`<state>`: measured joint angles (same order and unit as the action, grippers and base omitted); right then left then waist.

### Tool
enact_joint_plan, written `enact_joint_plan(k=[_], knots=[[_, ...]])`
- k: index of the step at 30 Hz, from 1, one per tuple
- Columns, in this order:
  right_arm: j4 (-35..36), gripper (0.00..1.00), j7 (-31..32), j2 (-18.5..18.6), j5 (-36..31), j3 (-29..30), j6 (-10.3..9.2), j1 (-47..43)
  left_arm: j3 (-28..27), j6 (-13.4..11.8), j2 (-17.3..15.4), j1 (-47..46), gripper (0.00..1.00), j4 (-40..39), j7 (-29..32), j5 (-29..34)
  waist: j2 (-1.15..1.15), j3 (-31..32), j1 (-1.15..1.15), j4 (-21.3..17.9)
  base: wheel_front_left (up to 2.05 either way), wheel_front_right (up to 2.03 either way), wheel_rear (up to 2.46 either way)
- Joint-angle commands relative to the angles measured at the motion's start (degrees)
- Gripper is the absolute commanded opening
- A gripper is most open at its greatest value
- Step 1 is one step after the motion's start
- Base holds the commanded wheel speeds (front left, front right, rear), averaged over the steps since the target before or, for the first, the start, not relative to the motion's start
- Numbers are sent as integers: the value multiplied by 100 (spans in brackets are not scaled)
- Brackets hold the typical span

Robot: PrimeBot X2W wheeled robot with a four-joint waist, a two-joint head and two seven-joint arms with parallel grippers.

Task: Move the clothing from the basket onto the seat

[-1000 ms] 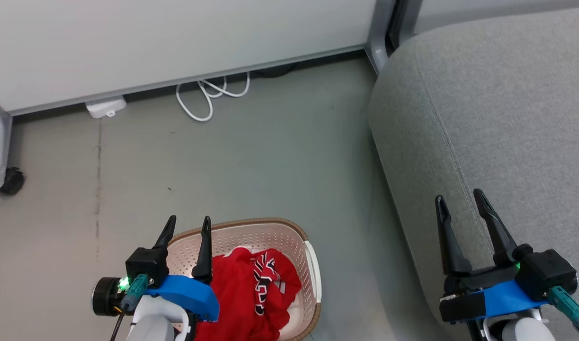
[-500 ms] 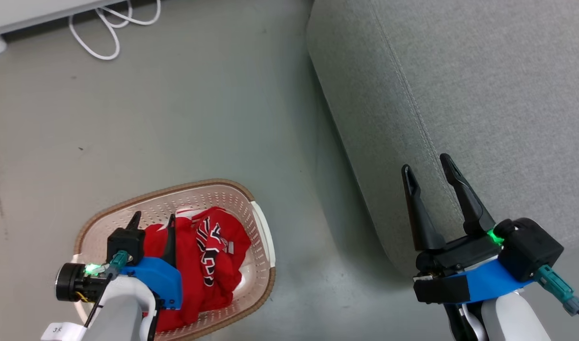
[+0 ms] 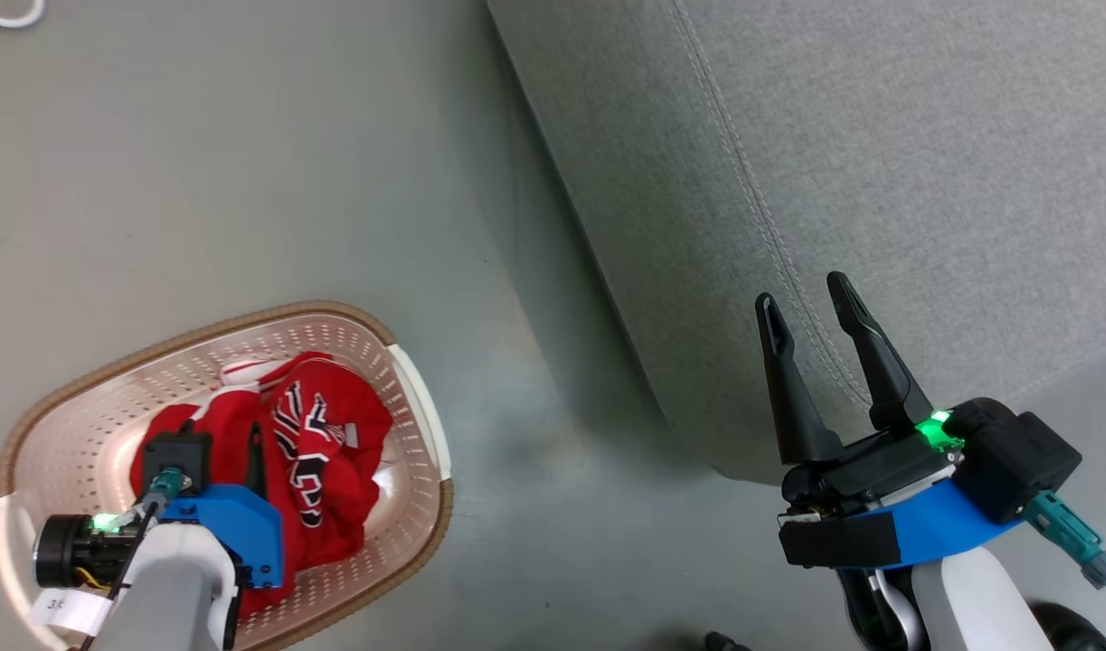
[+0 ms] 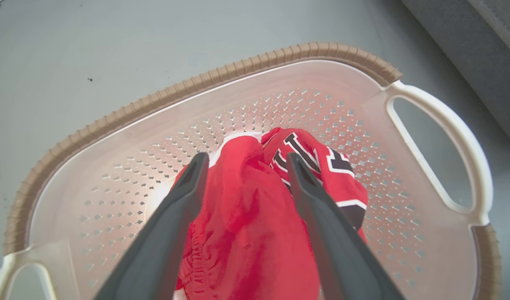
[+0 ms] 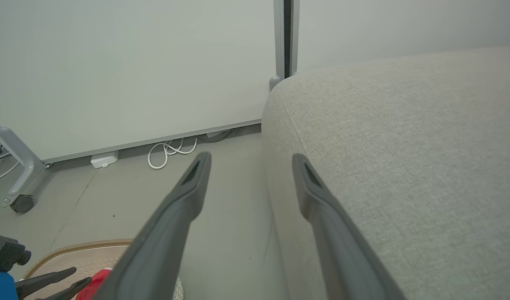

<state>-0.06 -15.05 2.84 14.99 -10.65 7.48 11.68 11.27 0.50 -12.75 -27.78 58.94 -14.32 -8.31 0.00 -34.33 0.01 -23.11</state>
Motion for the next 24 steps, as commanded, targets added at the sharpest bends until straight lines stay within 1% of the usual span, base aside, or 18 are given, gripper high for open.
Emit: enact_joint_plan(k=[1, 3, 15, 20, 24], knots=[[24, 100, -20, 8, 49, 0, 3, 81, -38, -31, -65, -111, 100, 33, -40, -27, 0, -147, -1, -149, 0, 0, 0], [53, 100, -20, 7, 138, -25, 3, 104, -73, -82, -157, -158, 100, 154, -43, -78, 0, -253, -1, -248, 0, 0, 0], [179, 100, -20, 7, 283, -307, 3, 152, -237, -287, -445, -438, 100, 474, -30, -268, 0, -734, -1, -450, 0, 0, 0], [238, 100, -20, 7, 306, -416, 3, 166, -232, -362, -452, -547, 100, 467, -10, -311, 0, -922, -1, -496, 0, 0, 0], [290, 100, -20, 7, 341, -473, 3, 160, -243, -516, -447, -602, 100, 529, 280, -344, 0, -1043, -1, -507, 0, 0, 0]])
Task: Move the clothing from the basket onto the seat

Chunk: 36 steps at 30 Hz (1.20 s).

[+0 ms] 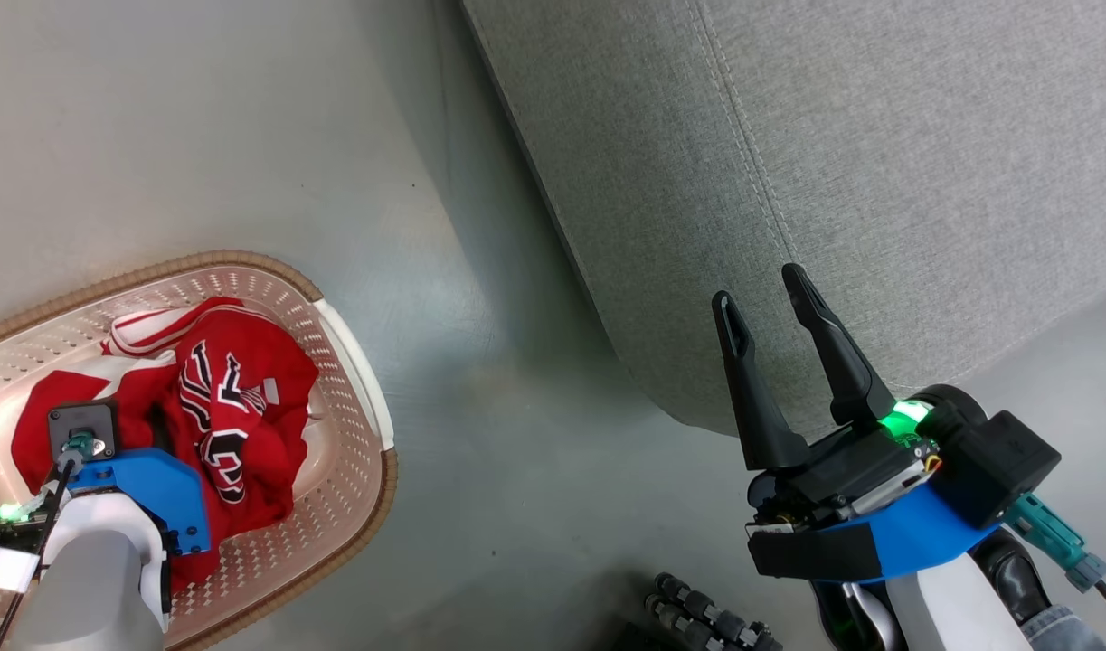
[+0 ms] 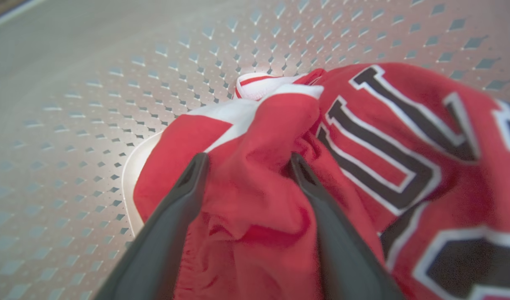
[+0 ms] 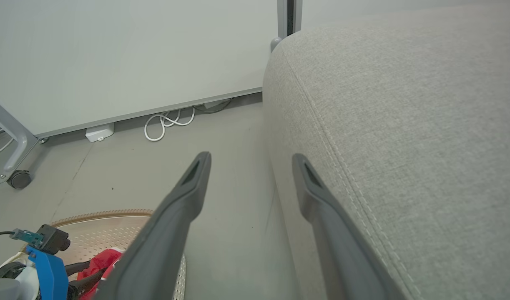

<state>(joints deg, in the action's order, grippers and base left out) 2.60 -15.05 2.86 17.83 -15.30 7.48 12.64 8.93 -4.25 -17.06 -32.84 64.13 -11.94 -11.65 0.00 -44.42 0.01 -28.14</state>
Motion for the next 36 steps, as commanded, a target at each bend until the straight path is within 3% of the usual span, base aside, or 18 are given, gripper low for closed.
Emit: enact_joint_plan(k=[1, 11, 12, 13, 14, 15, 28, 36], knots=[[31, 100, -20, 4, 64, -13, 3, 75, -12, -68, -5, -111, 100, 28, 139, -33, 0, -59, -1, 0, 0, 0, 0], [-33, 100, -21, 4, 66, -21, 3, 162, 49, -151, 71, -36, 100, -94, 576, -127, 0, -73, -1, 52, 0, 0, 0], [-44, 100, -20, 4, 70, -19, 3, 179, 57, -145, 62, -36, 86, -113, 609, -134, 0, -73, -1, 53, 0, 0, 0], [-50, 100, -20, 4, 69, -23, 3, 187, 66, -135, 56, -31, 45, -131, 645, -137, 0, -73, -1, 53, 0, 0, 0], [-55, 100, -20, 4, 68, -29, 3, 186, 78, -107, 45, -28, 28, -148, 681, -137, 0, -72, -1, 53, 0, 0, 0], [-61, 100, -21, 4, 70, -35, 3, 190, 90, -84, 35, -26, 0, -161, 719, -147, 0, -70, -1, 53, 0, 0, 0], [-60, 100, -21, 4, -28, 28, 3, 224, 164, 51, 76, 3, 0, -296, 715, -283, 0, 17, -1, 163, 0, 0, 0], [-64, 100, -21, 4, -156, 42, 3, 283, 240, 91, 257, -93, 0, -237, 578, -345, 0, 198, -1, 422, 0, 0, 0]])
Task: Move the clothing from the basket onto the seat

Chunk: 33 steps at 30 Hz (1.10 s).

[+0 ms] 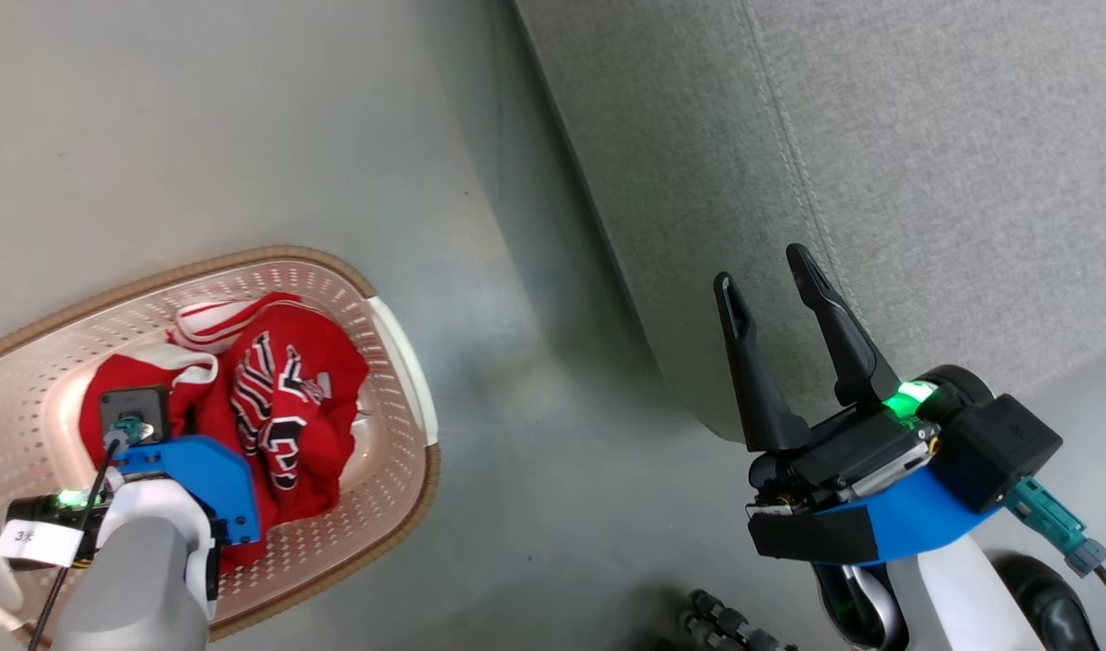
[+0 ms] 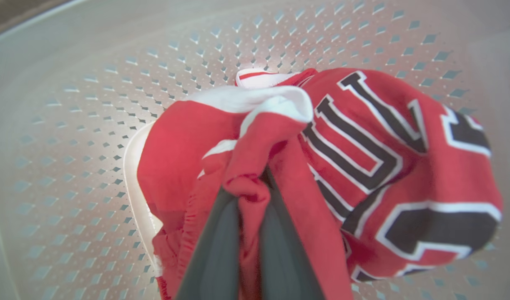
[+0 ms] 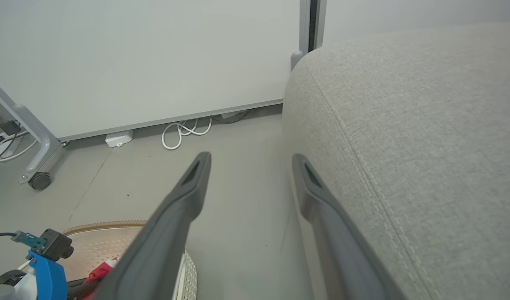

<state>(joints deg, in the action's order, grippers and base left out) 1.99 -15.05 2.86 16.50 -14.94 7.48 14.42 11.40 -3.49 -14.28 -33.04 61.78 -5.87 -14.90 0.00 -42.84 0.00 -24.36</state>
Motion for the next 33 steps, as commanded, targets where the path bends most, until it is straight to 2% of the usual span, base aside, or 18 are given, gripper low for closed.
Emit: enact_joint_plan(k=[1, 10, 18, 27, 33], knots=[[-7, 100, -21, 5, -41, 11, 3, 110, 17, 32, 12, -113, 0, 5, -51, 1, 0, 72, 0, 89, 0, 0, 0], [-135, 100, -21, 7, -326, 138, 3, 68, 287, 198, 528, -168, 0, 336, -407, 9, 0, 710, 0, 579, 0, 0, 0], [-324, 100, -20, 8, -575, 216, 3, -160, 488, 452, 895, -46, 0, 604, -716, -31, 0, 1508, 0, 938, 0, 0, 0], [-500, 100, -21, 8, -769, 267, 3, -454, 758, 700, 1108, 93, 0, 715, -883, -96, 0, 2372, 0, 1247, 0, 0, 0], [-592, 100, -20, 7, -856, 350, 3, -672, 1204, 911, 1141, 272, 0, 456, -912, -303, 0, 2882, 0, 1479, 0, 0, 0]])
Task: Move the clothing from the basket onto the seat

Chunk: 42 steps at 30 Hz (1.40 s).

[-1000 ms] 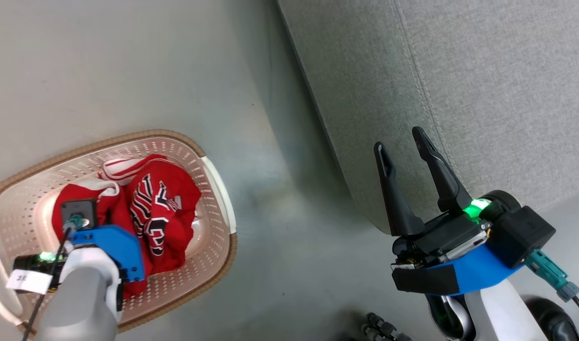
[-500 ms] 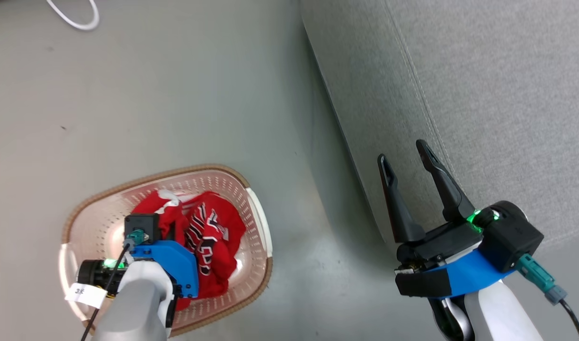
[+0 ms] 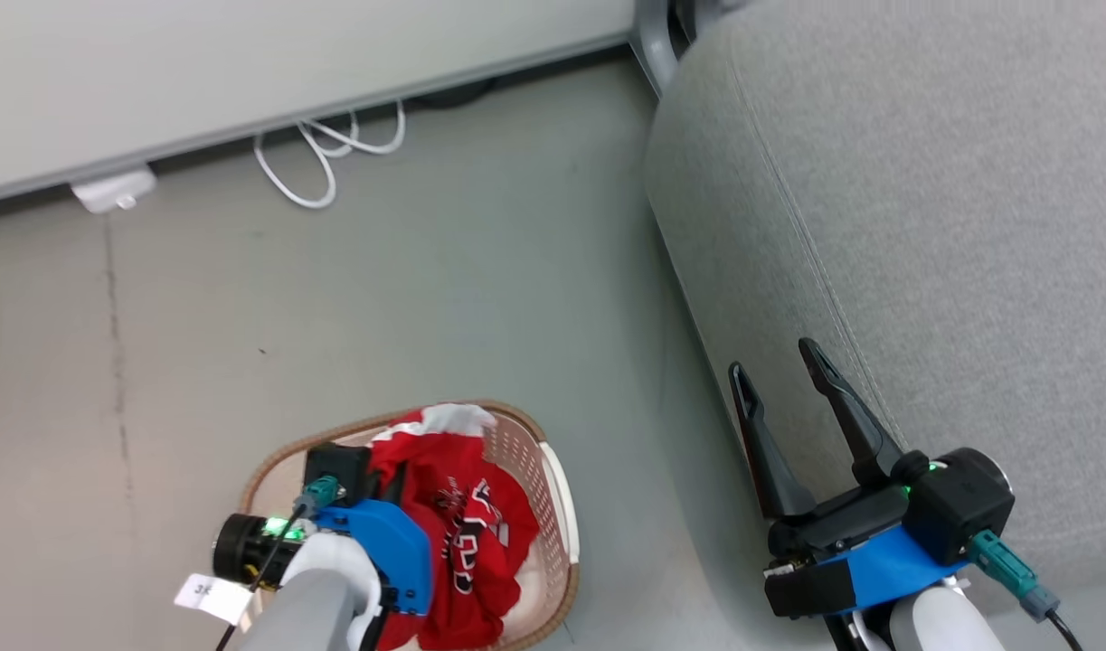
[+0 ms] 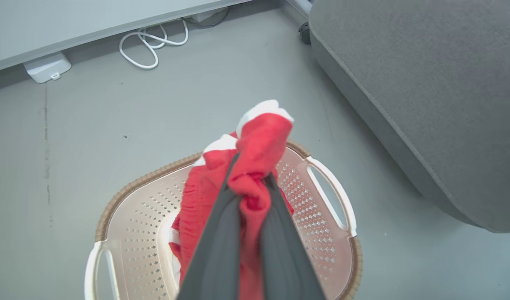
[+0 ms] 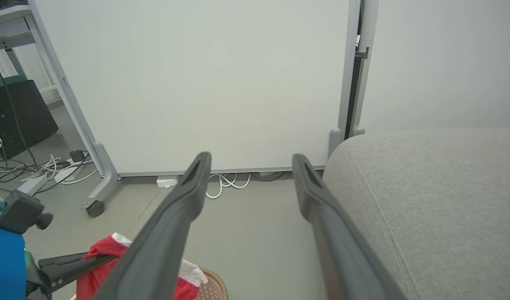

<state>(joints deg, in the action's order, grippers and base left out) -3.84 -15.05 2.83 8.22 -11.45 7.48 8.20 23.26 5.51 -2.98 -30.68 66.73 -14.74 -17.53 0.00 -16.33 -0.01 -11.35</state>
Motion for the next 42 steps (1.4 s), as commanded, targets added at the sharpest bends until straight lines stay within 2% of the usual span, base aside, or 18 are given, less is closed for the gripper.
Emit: enact_joint_plan(k=[1, 7, 14, 21, 29, 42], knots=[[-28, 100, -20, 12, -42, 25, 3, -75, 149, 41, 11, 69, 0, -138, -29, -108, 0, 329, 1, 230, 0, 0, 0], [-92, 100, -21, 11, -95, 52, 3, -269, 878, 76, 10, 197, 0, -632, -21, -577, 0, 734, 1, 451, 0, 0, 0], [-163, 100, -20, 11, -100, 89, 3, -463, 1718, -31, 10, 176, 0, -1150, 28, -1086, 0, 1079, 1, 644, 0, 0, 0], [-225, 100, -20, 11, -88, 99, 3, -623, 2309, -174, 8, -89, 0, -1618, 6, -1571, 0, 1334, 1, 787, 0, 0, 0], [-266, 100, -20, 11, -101, 76, 3, -746, 2826, -343, 9, -580, 0, -2049, 4, -2043, 0, 1544, 1, 898, 0, 0, 0], [-303, 100, -20, 11, -156, 16, 3, -852, 3339, -576, 8, -1445, 0, -2412, 148, -2616, 0, 1653, 1, 1051, 0, 0, 0]])
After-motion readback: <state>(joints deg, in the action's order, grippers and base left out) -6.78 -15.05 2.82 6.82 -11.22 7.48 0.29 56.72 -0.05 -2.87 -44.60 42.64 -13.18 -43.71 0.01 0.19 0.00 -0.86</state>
